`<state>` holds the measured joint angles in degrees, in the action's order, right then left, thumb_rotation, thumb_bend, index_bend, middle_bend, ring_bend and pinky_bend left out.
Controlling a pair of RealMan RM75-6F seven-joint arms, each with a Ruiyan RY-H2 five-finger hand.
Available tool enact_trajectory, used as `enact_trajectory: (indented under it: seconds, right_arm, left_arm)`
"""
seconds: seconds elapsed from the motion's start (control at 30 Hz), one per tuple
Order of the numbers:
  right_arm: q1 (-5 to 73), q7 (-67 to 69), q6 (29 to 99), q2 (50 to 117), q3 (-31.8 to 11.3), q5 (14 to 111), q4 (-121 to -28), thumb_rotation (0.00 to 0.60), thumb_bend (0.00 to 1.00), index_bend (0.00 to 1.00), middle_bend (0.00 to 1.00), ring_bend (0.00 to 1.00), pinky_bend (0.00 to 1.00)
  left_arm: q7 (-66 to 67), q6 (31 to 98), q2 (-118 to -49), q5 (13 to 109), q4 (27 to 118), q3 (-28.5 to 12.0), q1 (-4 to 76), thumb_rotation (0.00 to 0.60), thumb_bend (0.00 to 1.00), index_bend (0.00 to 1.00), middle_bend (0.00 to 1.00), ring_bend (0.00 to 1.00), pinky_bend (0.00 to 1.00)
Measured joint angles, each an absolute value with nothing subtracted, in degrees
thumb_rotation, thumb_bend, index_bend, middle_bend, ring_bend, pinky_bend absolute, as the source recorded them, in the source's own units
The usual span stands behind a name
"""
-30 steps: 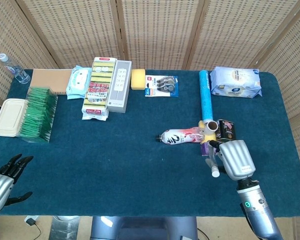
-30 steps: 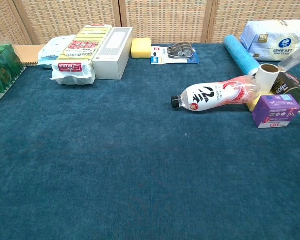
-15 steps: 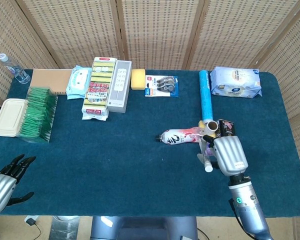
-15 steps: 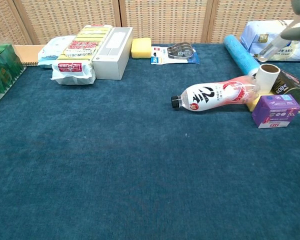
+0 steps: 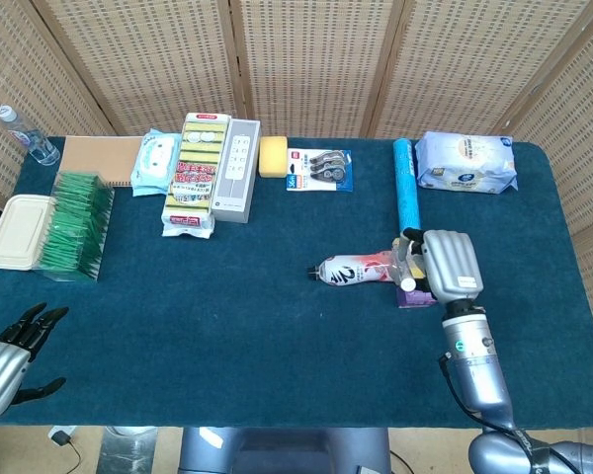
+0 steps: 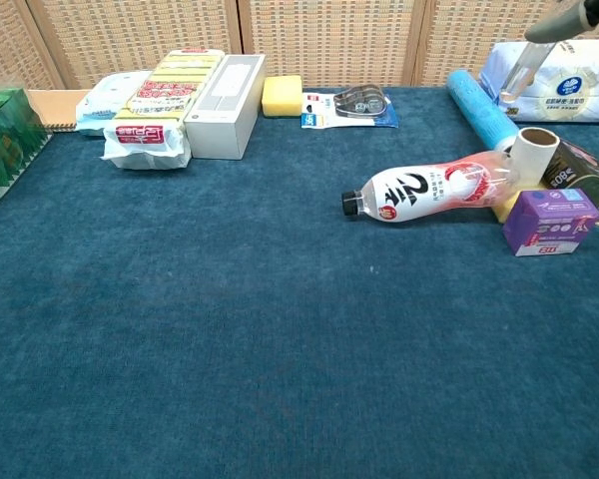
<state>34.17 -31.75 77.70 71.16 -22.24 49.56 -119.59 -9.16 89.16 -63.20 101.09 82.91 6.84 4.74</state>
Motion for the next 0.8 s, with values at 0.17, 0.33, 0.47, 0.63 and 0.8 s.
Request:
enact_trajectory:
  seconds: [0.17,0.33,0.47,0.63,0.8]
  right_arm:
    - [36.0,-32.7,77.9,73.1,-22.8,46.8,-114.9,0.600,0.42,0.82,1.00,1.00,1.00]
    - [37.0,-32.5,77.3,73.7,-23.2,44.9,-111.9,0.600,0.42,0.82,1.00,1.00,1.00]
    - [37.4,-31.8,75.9,73.1,-23.5,42.5,-110.6,0.600,0.42,0.82,1.00,1.00,1.00]
    - [37.8,-31.5,74.7,71.8,-23.6,41.0,-110.1,0.600,0.42,0.82,1.00,1.00,1.00]
    - [38.4,-31.7,73.8,71.3,-23.3,39.6,-109.5,0.600,0.42,0.82,1.00,1.00,1.00]
  left_arm:
    - [-8.9,89.0,-63.2,101.0,83.1,6.9,4.8,0.600,0.11,0.00,0.16,0.08,0.29]
    - [-8.8,88.5,-63.2,100.6,83.2,6.7,5.0,0.600,0.11,0.00,0.16,0.08,0.29]
    - [-8.6,88.0,-63.2,100.3,83.5,6.6,5.1,0.600,0.11,0.00,0.16,0.08,0.29]
    - [-8.4,87.6,-63.2,100.0,83.6,6.6,5.3,0.600,0.11,0.00,0.16,0.08,0.29]
    - [-8.2,87.5,-63.1,99.9,83.8,6.6,5.3,0.600,0.11,0.00,0.16,0.08,0.29]
